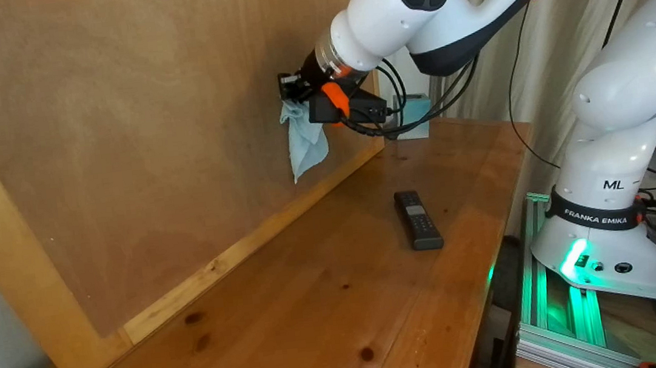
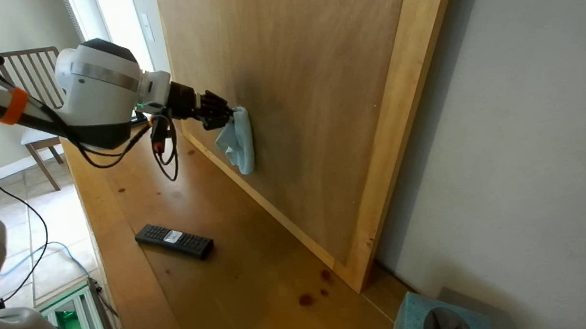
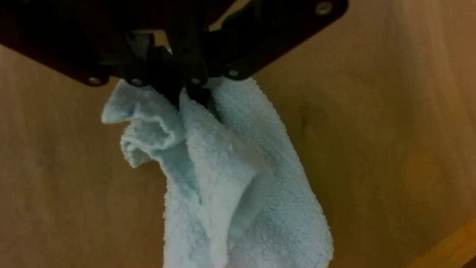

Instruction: Use the paper towel to clean the upright board

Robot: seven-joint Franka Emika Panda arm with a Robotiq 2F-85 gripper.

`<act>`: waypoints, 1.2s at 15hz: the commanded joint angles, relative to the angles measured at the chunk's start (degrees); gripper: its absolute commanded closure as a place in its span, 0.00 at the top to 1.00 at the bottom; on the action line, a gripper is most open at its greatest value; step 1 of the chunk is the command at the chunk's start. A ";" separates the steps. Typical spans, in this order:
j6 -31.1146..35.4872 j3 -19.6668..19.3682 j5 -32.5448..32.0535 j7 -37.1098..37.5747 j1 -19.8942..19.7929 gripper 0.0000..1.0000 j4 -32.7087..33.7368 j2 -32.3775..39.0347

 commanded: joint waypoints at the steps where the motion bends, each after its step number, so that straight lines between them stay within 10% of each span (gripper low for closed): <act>1: 0.69 -1.90 -0.05 2.27 0.00 0.02 1.62 -4.04; 18: 19.34 -0.42 -1.25 6.35 2.84 0.02 4.09 -4.80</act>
